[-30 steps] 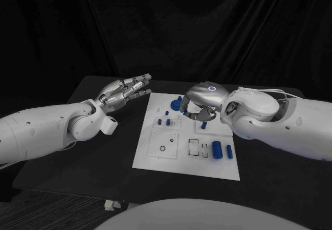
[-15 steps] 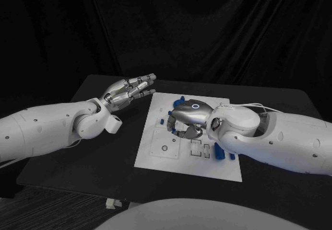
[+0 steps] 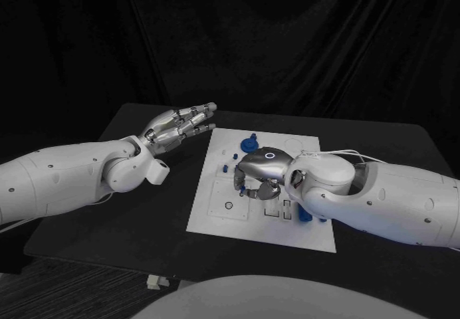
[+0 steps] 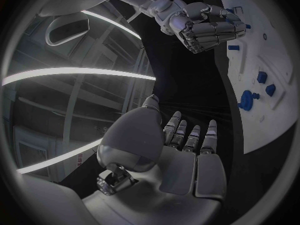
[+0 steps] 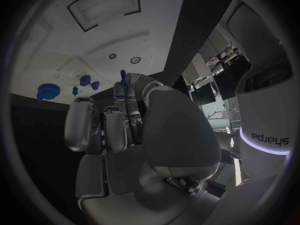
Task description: Assemble the parts on the task board
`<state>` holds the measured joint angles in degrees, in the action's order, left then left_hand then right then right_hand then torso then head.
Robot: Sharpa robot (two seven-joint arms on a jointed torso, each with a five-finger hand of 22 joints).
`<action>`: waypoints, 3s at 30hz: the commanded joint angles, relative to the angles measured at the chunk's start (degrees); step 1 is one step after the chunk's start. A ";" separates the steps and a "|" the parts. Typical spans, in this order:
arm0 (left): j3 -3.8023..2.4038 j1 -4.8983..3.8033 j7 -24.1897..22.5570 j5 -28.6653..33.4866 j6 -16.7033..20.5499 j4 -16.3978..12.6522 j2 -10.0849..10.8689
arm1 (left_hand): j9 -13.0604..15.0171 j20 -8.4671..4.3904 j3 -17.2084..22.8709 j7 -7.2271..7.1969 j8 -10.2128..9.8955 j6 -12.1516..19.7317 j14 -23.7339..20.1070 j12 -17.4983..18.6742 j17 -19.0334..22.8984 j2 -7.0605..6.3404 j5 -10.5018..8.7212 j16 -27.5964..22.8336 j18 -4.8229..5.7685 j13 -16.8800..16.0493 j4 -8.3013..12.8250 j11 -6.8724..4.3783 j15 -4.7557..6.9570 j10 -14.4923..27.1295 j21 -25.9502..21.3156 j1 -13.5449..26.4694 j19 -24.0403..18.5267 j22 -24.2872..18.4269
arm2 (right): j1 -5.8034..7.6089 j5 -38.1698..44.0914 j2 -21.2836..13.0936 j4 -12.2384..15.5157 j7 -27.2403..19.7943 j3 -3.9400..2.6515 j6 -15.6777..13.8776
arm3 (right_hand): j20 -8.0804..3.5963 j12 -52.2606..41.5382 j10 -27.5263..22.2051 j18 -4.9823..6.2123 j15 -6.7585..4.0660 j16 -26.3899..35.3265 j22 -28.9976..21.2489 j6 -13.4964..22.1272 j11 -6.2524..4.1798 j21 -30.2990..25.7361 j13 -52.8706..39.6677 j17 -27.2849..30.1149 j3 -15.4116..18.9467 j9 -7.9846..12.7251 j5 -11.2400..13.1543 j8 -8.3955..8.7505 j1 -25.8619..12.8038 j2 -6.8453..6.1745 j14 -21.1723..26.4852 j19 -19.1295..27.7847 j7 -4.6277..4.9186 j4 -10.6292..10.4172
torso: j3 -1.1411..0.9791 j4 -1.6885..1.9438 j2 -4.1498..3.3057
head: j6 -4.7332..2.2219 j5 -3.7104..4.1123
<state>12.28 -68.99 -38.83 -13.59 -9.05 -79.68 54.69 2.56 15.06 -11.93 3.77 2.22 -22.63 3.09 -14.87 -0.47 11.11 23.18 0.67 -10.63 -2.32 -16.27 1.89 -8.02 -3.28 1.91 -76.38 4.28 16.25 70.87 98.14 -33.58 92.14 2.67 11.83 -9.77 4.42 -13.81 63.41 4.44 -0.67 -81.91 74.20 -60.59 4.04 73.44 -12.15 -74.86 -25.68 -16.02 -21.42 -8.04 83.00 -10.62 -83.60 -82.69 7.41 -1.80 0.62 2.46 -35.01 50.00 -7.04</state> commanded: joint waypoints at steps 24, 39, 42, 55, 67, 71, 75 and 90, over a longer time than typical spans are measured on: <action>-0.05 0.20 -4.50 0.27 -1.33 0.51 -0.41 | -0.09 0.53 -1.56 -0.48 0.32 0.01 0.10 -1.33 -0.49 -0.09 1.34 0.86 0.30 0.23 0.13 1.00 -0.92 0.06 0.88 -0.91 0.80 1.10 | -2.32 4.35 1.65 -4.15 -1.68 -0.04 -4.51 | 0.78 -2.12 1.41 -0.82 0.10 -0.80 10.97 0.30 -0.18 0.00 -1.26 -3.82 -0.82 -0.80 -0.47 0.63 0.71 1.68 -3.17 -0.03 0.31 0.85 | 0.00 -0.10 0.00 | 0.00 0.06; -0.05 0.23 -4.47 0.26 -1.50 0.46 -0.33 | -0.05 0.67 -1.54 -0.32 0.38 -0.29 0.17 -1.46 -0.51 -0.04 1.52 0.91 0.29 0.22 0.11 1.20 -1.04 -0.03 0.90 -1.04 0.87 1.05 | -3.61 4.36 3.14 -6.49 -1.61 -0.04 -4.75 | 0.82 -2.27 1.62 -0.82 0.09 -0.84 10.99 0.25 -0.23 0.08 -1.29 -3.86 -0.80 -0.85 -0.32 0.65 0.70 1.75 -3.19 -0.06 0.29 0.90 | 0.04 -0.02 0.03 | 0.00 0.17; -0.05 0.24 -4.56 0.26 -1.47 0.45 -0.31 | -0.05 0.67 -1.54 -0.32 0.38 -0.29 0.17 -1.46 -0.51 -0.04 1.52 0.91 0.29 0.22 0.11 1.20 -1.04 -0.03 0.90 -1.04 0.87 1.05 | -3.86 4.36 3.40 -6.84 -1.63 -0.04 -4.69 | 0.82 -2.31 1.66 -0.81 0.08 -0.82 10.97 0.25 -0.24 0.03 -1.30 -3.84 -0.79 -0.86 -0.27 0.66 0.70 1.76 -3.18 -0.03 0.28 0.92 | 0.03 -0.03 0.02 | 0.00 0.24; -0.05 0.27 -4.48 0.26 -1.53 0.46 -0.31 | -0.03 0.71 -1.50 -0.20 0.40 -0.41 0.17 -1.40 -0.50 0.02 1.55 0.91 0.29 0.23 0.11 1.24 -1.08 -0.03 0.91 -1.08 0.90 1.07 | -4.41 4.36 4.12 -7.71 -1.71 -0.04 -4.71 | 0.84 -2.40 1.80 -0.80 0.07 -0.87 10.98 0.23 -0.27 0.07 -1.32 -3.90 -0.76 -0.90 -0.13 0.68 0.69 1.77 -3.20 -0.04 0.26 0.97 | 0.02 -0.08 0.03 | 0.00 0.18; -0.05 0.29 -4.33 0.26 -1.62 0.48 -0.28 | -0.03 0.76 -1.48 -0.07 0.41 -0.45 0.22 -1.41 -0.52 0.09 1.56 0.94 0.29 0.23 0.09 1.26 -1.13 -0.03 0.93 -1.11 0.96 1.17 | -4.45 4.36 3.63 -7.27 -1.12 -0.04 -3.52 | 0.85 -2.46 1.86 -0.77 0.04 -0.77 10.95 0.22 -0.31 -0.03 -1.33 -3.73 -0.82 -0.92 -0.10 0.71 0.81 1.84 -3.14 0.02 0.23 1.09 | 0.03 -0.05 0.06 | 0.00 0.28; -0.05 0.29 -4.23 0.26 -1.69 0.49 -0.31 | -0.03 0.79 -1.46 -0.04 0.41 -0.48 0.29 -1.37 -0.54 0.12 1.56 0.98 0.29 0.24 0.09 1.28 -1.18 -0.02 0.96 -1.13 1.01 1.27 | -4.45 4.36 3.46 -7.11 -1.05 -0.04 -3.22 | 0.85 -2.48 1.89 -0.76 0.04 -0.76 10.93 0.15 -0.31 -0.07 -1.33 -3.72 -0.84 -0.95 -0.10 0.69 0.83 1.88 -3.14 0.04 0.22 1.12 | 0.04 -0.07 0.08 | 0.00 0.21; -0.05 0.30 -4.13 0.26 -1.75 0.53 -0.33 | -0.03 0.79 -1.46 -0.04 0.41 -0.48 0.29 -1.37 -0.54 0.12 1.56 0.98 0.29 0.24 0.09 1.28 -1.18 -0.02 0.96 -1.13 1.01 1.27 | -4.45 4.36 3.18 -6.91 -0.94 -0.04 -2.72 | 0.85 -2.48 1.89 -0.76 0.04 -0.76 10.93 0.15 -0.31 -0.07 -1.33 -3.72 -0.84 -0.95 -0.10 0.69 0.83 1.88 -3.14 0.04 0.22 1.12 | 0.04 -0.08 0.06 | 0.00 0.19; -0.05 0.32 -3.78 0.26 -1.92 0.63 -0.49 | -0.03 0.94 -1.37 0.06 0.40 -0.46 0.43 -1.35 -0.57 0.28 1.62 1.07 0.28 0.24 0.12 1.31 -1.42 -0.01 1.03 -1.28 1.18 1.44 | -4.46 4.35 3.66 -7.58 -1.06 -0.04 -2.70 | 0.86 -2.51 1.90 -0.74 0.02 -0.70 10.92 0.04 -0.32 -0.13 -1.33 -3.63 -0.83 -1.01 -0.04 0.66 0.86 1.91 -3.10 0.08 0.21 1.20 | 0.05 -0.07 0.06 | 0.00 0.32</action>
<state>12.28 -68.77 -38.84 -13.58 -10.15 -79.02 54.31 2.56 15.87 -11.93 3.78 2.22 -22.66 3.21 -15.52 -0.48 11.12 23.85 1.14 -10.63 -2.32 -16.27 2.42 -9.13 -3.57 2.19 -77.13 5.08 16.68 66.55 102.01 -29.98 84.61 1.14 11.81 -12.71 5.21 -13.82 63.49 4.45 -0.67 -81.91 74.20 -60.59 4.12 73.44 -12.16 -74.86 -25.13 -16.13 -21.42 -7.97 83.01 -10.61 -83.60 -82.31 7.41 -1.25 0.64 2.40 -34.95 50.00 -6.61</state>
